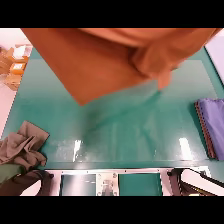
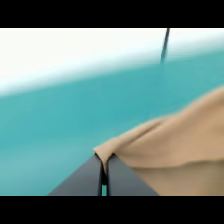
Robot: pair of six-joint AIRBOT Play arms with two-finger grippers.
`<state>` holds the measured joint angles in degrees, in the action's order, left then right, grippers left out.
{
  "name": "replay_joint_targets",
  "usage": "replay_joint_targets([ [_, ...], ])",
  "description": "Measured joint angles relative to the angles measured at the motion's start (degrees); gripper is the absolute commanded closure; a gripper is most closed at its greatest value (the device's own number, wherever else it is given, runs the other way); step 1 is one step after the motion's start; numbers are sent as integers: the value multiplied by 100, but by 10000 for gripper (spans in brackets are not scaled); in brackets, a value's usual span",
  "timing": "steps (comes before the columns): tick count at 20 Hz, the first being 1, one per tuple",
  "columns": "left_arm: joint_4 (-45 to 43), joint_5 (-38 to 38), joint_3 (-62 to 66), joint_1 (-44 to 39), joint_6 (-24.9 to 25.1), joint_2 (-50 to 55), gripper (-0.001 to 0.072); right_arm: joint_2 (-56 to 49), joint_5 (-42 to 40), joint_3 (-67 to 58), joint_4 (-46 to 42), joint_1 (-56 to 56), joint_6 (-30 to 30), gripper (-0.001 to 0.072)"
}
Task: Fold the shirts.
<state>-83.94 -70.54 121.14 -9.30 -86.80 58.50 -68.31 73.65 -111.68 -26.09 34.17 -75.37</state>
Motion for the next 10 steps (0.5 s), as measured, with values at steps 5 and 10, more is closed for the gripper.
replay_joint_targets([
  [5,-7,890,380,0,76,-634,683,909,-391,-645,-59,708,-101,695],
  [10,-503,1134,-125,0,111,-833,683,1296,-407,-420,-197,872,-59,695],
])
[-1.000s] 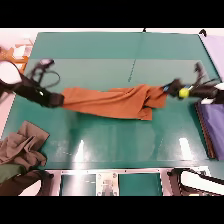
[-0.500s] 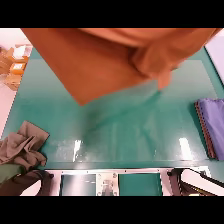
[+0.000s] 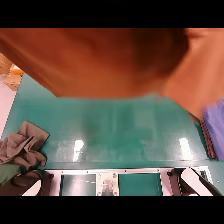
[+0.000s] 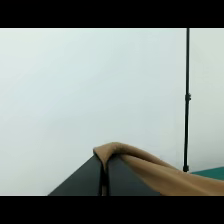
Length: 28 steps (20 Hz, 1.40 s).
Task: Fold the shirts.
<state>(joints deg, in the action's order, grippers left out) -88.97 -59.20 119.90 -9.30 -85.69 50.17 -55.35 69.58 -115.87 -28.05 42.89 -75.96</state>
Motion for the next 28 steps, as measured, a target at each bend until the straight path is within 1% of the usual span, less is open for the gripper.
replay_joint_targets([
  [2,-203,46,-529,0,-85,79,683,46,31,518,-31,-192,72,694],
  [4,-334,70,-1051,0,-175,363,683,59,-44,1338,-83,-599,212,695],
  [6,-400,96,-1480,0,-304,911,683,13,-409,2367,-278,-1134,358,695],
  [8,-378,101,-1759,0,-428,1663,683,-195,-999,3453,-557,-1672,461,695],
  [11,15,11,-1961,0,-522,2973,683,-911,-1812,4489,-774,-2181,573,695],
  [13,411,39,-2028,-2,-553,3851,683,-1611,-2135,4743,-850,-2350,612,695],
  [15,769,240,-2052,0,-562,4518,682,-2345,-2321,4741,-887,-2441,632,694],
  [16,946,337,-2063,0,-570,4771,682,-2688,-2393,4680,-890,-2468,636,684],
  [17,1126,470,-2072,0,-575,4981,681,-2966,-2424,4603,-890,-2490,640,566],
  [18,1281,605,-2068,0,-577,5115,648,-3206,-2446,4509,-887,-2496,649,396],
  [19,1421,706,-2039,-2,-575,5224,311,-3407,-2452,4398,-894,-2494,651,309],
  [20,1510,702,-1971,2,-579,5302,160,-3543,-2433,4277,-894,-2459,654,291],
  [22,1657,389,-1670,76,-588,5375,172,-3720,-2144,3945,-968,-2247,656,291],
  [25,1733,-719,-1189,378,-584,5327,173,-3748,-1320,3547,-1132,-1709,699,281],
  [28,1764,-1947,-1167,706,-577,5084,172,-3532,-597,3580,-1237,-1054,831,281],
])
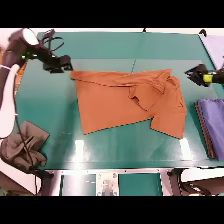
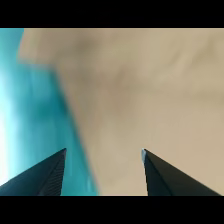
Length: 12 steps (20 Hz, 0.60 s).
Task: Fold the shirts.
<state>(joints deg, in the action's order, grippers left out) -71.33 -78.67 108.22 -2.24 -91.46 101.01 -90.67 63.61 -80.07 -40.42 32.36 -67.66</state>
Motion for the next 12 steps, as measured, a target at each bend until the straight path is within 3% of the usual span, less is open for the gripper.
replay_joint_targets([
  [2,55,-503,-511,127,0,-380,172,199,229,236,-44,431,111,280],
  [4,214,-533,-1447,184,-17,-879,171,369,376,516,-59,820,227,281],
  [8,940,402,-4131,245,-11,-2000,171,516,479,946,-72,1296,398,281],
  [12,2179,1491,-6393,214,479,-2514,172,560,514,1117,-22,1390,487,281],
])
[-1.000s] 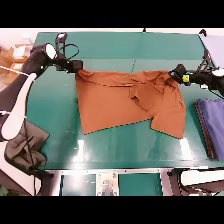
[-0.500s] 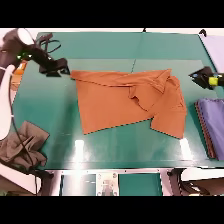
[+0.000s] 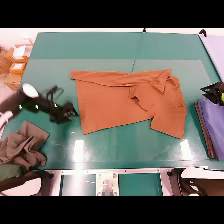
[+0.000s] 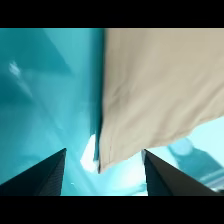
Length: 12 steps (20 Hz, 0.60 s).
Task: Fold the shirts.
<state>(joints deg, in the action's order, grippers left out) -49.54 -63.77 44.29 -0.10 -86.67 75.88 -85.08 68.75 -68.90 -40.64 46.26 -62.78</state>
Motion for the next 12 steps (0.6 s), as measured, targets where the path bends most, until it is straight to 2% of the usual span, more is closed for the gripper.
replay_joint_targets([
  [2,629,400,-651,-184,286,-90,173,9,0,33,81,2,20,282],
  [3,1001,603,-892,-337,404,-125,210,11,7,44,96,-2,26,282],
  [5,1432,933,-1187,-673,564,-131,416,17,9,52,140,-35,37,282],
  [6,1574,1119,-1274,-833,616,-129,663,15,15,57,151,-55,39,282],
  [9,1727,1368,-1335,-925,861,-122,682,17,94,63,166,-85,39,282],
  [12,1408,1204,-1088,-282,1008,-129,682,20,284,90,173,-83,24,282],
])
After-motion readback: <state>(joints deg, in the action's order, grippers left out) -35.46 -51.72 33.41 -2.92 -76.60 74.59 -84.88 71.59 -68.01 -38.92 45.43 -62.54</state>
